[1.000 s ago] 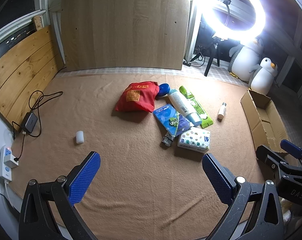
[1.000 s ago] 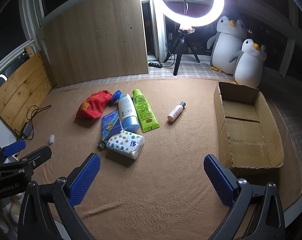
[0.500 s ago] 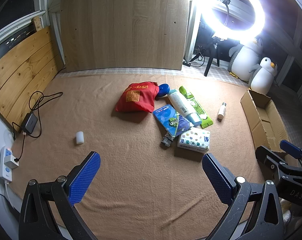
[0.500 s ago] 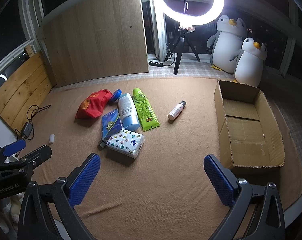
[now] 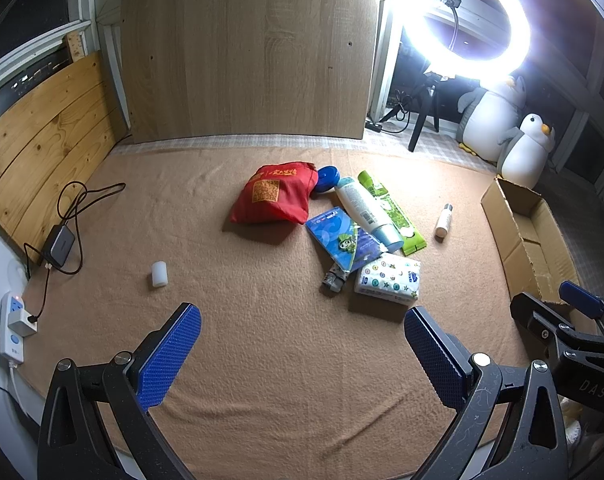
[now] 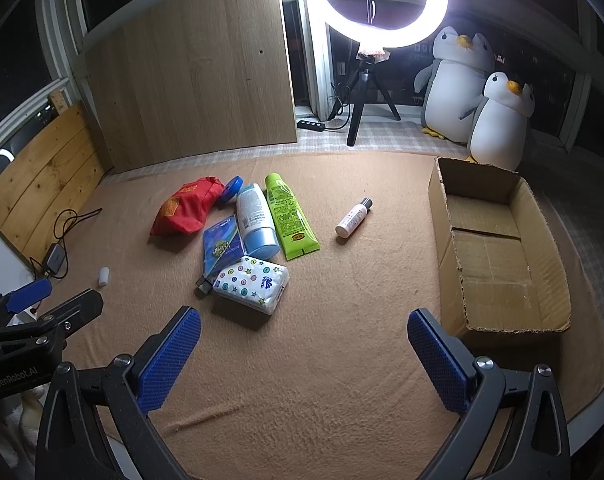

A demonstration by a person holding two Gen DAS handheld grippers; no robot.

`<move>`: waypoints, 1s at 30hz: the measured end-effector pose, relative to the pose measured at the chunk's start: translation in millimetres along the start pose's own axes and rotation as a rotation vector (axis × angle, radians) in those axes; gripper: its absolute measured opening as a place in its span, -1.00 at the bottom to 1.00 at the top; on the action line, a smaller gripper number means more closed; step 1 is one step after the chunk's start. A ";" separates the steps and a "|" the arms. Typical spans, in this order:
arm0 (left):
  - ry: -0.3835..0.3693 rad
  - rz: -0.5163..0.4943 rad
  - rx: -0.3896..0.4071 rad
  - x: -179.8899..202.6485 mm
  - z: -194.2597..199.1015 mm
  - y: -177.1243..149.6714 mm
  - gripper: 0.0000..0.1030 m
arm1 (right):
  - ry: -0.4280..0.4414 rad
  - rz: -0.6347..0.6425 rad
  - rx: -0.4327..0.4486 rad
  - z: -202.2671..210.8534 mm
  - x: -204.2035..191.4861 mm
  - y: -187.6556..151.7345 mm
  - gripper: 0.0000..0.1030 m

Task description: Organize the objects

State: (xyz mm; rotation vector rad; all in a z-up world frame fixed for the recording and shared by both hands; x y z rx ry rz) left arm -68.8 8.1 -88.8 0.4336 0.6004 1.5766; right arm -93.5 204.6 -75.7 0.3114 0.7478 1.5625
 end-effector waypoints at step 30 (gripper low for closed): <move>-0.182 -0.082 -0.200 82.6 -100.9 0.1 0.71 | -0.048 -0.088 -0.021 6.6 44.9 -11.8 0.98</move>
Point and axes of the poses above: each gripper's, at about its wrist camera, not at the fingertips, and z roughly against the way its jaws point, x to its right, y to its top, the point moved 10 cm from there along -z, roughly the way its jaws point, and after that the axes turned 9 degrees about y, right-handed, at the moved point
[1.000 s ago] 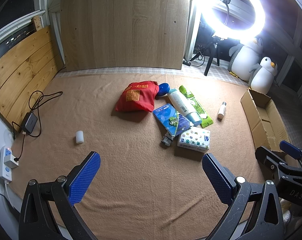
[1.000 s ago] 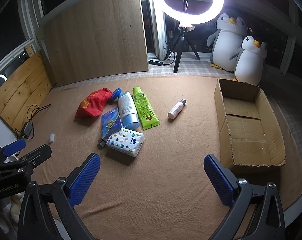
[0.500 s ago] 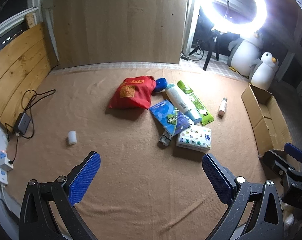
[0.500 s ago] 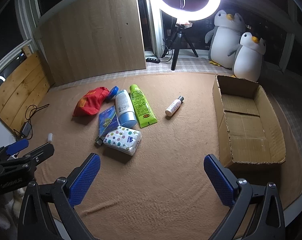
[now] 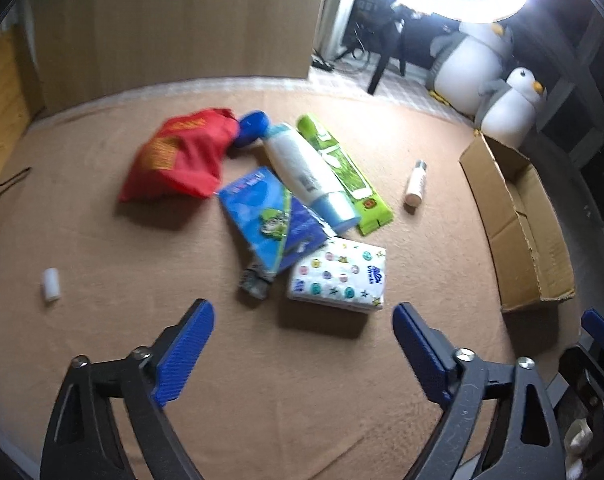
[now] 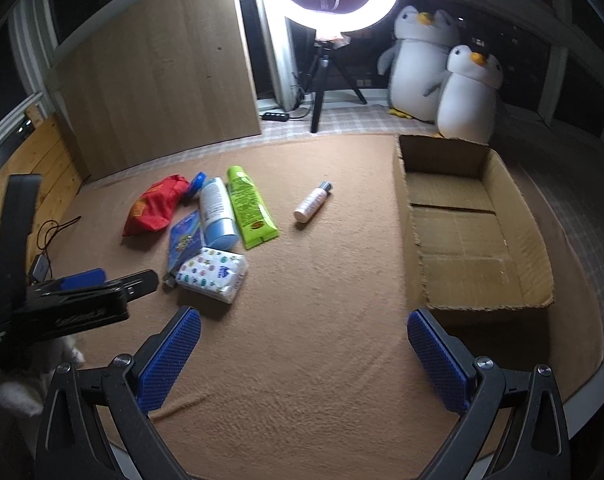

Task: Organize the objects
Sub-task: 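Move the left tool to the white Vinda tissue pack and grasp it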

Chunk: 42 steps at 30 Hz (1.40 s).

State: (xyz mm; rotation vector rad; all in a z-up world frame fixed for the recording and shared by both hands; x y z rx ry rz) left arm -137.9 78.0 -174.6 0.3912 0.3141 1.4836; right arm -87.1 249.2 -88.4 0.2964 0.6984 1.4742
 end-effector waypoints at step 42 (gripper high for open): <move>-0.142 -0.090 -0.082 64.9 -51.3 38.3 0.16 | -0.039 -0.085 -0.023 1.8 49.4 -12.2 0.98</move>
Point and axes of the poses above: each gripper's, at about its wrist camera, not at the fingertips, and z roughly against the way its jaws point, x to its right, y to its top, the point moved 10 cm from there along -z, roughly the way its jaws point, and after that the axes turned 9 degrees about y, right-handed, at the moved point
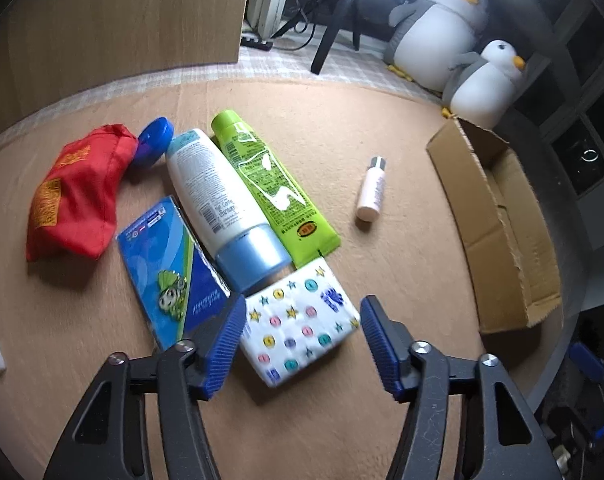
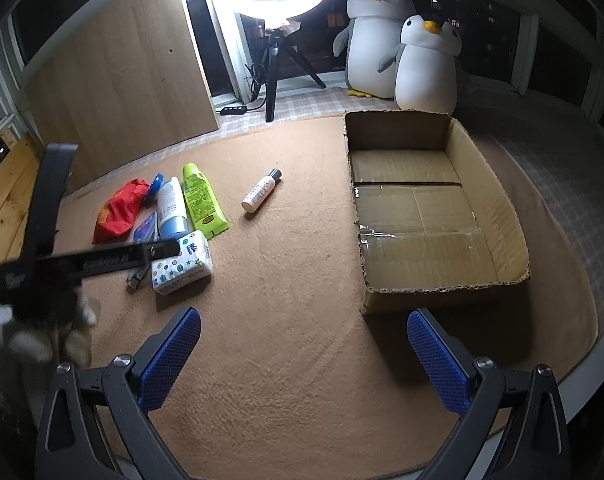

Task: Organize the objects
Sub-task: 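Move the left tool to the white Vinda tissue pack and grasp it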

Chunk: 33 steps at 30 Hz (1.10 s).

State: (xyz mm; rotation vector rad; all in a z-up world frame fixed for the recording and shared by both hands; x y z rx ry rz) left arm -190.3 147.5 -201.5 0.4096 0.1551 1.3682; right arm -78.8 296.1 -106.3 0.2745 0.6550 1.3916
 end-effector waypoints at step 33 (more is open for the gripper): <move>-0.128 0.035 -0.093 17.0 -14.5 -63.8 -0.08 | 0.037 -0.040 -0.031 -5.2 5.8 -10.5 0.98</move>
Point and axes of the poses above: each gripper's, at about its wrist camera, not at the fingertips, and z roughly against the way its jaws point, x to its right, y to its top, the point moved 10 cm from there along -z, roughly the way its jaws point, and after that the axes turned 9 degrees about y, right-handed, at the moved point
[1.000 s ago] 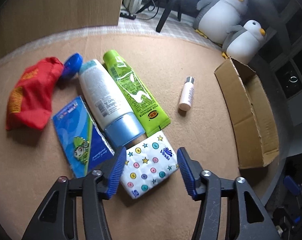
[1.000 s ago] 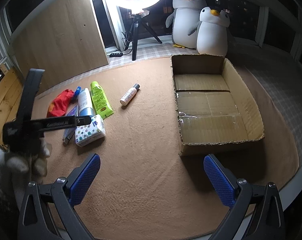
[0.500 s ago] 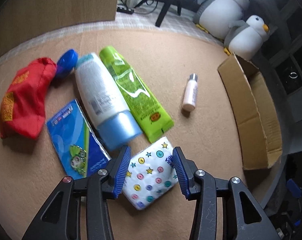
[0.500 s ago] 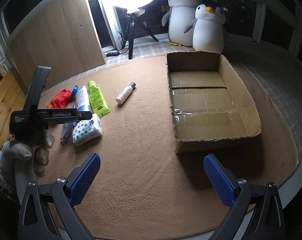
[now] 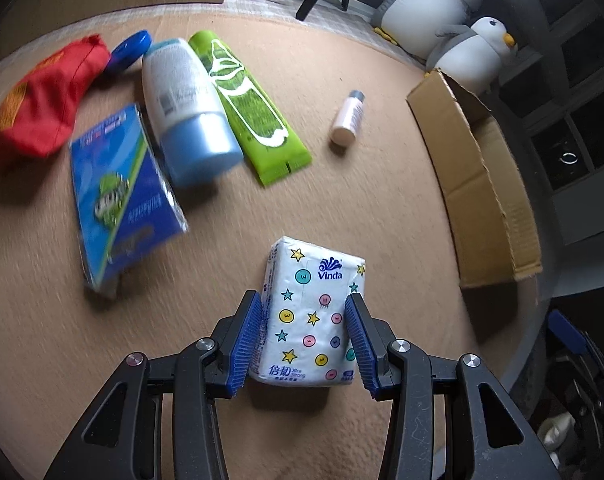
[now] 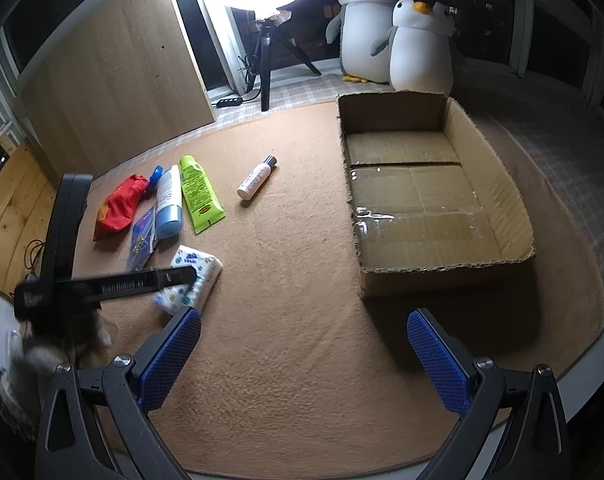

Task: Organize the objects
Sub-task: 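Move the left tool to the white Vinda tissue pack and grasp it, then lift the tissue pack with the left tool while the right tool grasps it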

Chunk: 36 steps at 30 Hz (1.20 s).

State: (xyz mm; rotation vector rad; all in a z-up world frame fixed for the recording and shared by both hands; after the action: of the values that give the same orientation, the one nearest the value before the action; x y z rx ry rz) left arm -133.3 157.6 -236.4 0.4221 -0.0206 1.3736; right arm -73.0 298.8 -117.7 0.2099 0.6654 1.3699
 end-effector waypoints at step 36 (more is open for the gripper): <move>-0.044 -0.083 0.039 15.6 9.6 -36.7 0.00 | 0.345 0.044 -0.358 -125.0 -78.6 -21.5 -0.41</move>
State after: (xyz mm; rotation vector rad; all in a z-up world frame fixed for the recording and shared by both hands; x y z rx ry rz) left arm -93.0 164.6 -233.8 0.4809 -0.0126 1.2846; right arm -128.0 190.2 -204.0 -0.3059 0.6872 1.5576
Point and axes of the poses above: each gripper's, at about its wrist camera, not at the fingertips, and z roughly against the way its jaws point, x to its right, y to its top, the point moved 10 cm from there along -z, roughly the way its jaws point, and after that the axes turned 9 degrees about y, right-handed, at the moved point
